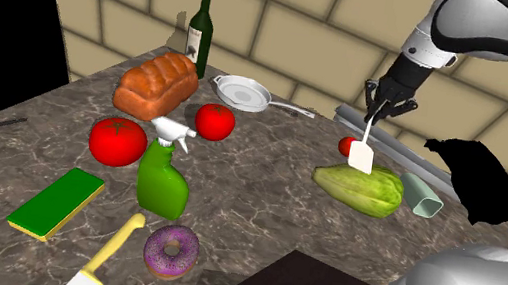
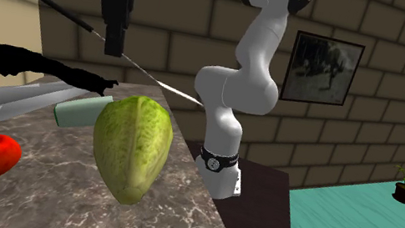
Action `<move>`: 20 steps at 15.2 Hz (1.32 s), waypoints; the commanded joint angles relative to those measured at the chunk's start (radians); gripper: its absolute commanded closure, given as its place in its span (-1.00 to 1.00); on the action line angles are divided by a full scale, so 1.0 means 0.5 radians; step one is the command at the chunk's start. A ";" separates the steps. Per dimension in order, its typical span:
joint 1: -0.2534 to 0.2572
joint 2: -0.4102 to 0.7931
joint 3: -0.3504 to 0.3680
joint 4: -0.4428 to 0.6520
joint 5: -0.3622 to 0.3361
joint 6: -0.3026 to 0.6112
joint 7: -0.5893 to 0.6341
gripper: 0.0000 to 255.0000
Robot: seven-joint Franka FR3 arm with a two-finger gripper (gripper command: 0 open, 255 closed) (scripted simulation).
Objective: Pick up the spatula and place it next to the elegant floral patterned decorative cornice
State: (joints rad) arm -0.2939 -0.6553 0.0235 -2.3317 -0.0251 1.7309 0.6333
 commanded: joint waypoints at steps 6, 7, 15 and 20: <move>-0.124 -0.233 -0.276 -0.157 -0.170 -0.060 -0.320 1.00; -0.144 -0.256 -0.317 -0.167 -0.198 -0.070 -0.366 1.00; -0.297 -0.353 -0.660 -0.164 -0.433 -0.123 -0.748 1.00; -0.371 -0.332 -0.888 -0.090 -0.574 -0.131 -0.992 1.00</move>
State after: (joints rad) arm -0.4724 -0.8249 -0.3968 -2.3865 -0.2975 1.6665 0.1645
